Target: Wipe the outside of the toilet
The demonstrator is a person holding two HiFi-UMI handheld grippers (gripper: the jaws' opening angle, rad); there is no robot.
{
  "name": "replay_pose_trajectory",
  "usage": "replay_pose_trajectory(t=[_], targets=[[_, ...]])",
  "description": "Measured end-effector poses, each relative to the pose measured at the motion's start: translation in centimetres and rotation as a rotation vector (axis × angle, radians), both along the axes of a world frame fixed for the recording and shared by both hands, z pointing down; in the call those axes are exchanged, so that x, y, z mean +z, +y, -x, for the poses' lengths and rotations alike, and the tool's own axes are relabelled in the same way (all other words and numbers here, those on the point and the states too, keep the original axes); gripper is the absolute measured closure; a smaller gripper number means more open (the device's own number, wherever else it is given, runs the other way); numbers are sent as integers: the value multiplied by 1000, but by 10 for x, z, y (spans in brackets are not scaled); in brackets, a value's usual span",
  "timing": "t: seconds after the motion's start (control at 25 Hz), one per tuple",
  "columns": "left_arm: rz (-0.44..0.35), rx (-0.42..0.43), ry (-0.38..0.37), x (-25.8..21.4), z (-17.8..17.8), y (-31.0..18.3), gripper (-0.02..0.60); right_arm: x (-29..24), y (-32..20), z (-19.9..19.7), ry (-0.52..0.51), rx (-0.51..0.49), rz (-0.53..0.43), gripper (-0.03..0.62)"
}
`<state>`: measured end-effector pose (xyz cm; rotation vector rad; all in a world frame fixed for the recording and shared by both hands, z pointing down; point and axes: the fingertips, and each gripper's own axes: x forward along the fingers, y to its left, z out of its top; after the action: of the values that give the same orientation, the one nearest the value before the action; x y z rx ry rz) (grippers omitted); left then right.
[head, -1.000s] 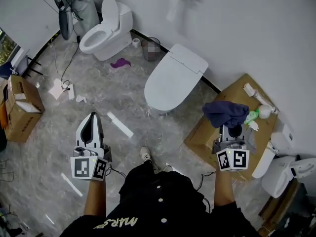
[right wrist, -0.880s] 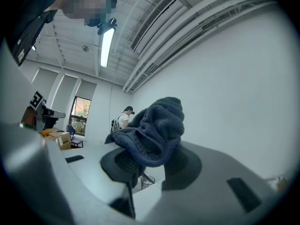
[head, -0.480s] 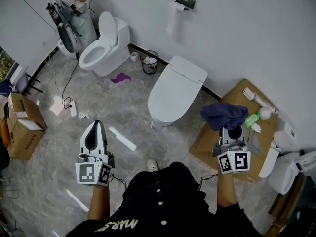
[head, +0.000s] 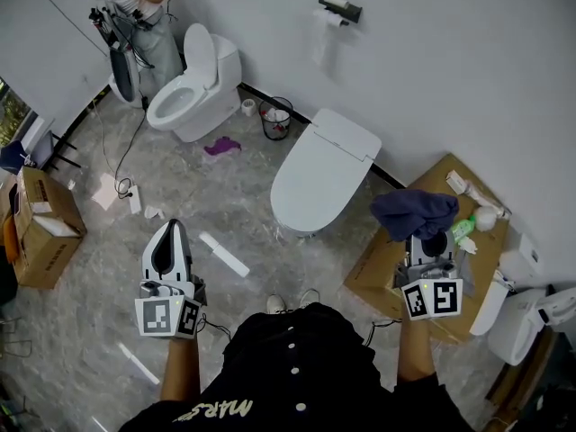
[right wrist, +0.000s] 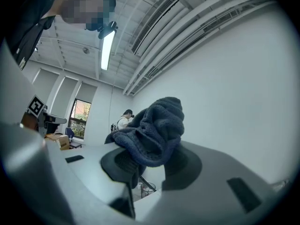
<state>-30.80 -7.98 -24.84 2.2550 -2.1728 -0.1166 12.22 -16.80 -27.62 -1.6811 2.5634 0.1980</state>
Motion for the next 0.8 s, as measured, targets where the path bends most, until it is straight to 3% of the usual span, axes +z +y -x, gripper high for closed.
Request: replay_pose_trajectory(t=[0.8], targets=[[-24,-51,-11,-9,-16,-24,571,3,-30,-19,-5,-28,3,478]])
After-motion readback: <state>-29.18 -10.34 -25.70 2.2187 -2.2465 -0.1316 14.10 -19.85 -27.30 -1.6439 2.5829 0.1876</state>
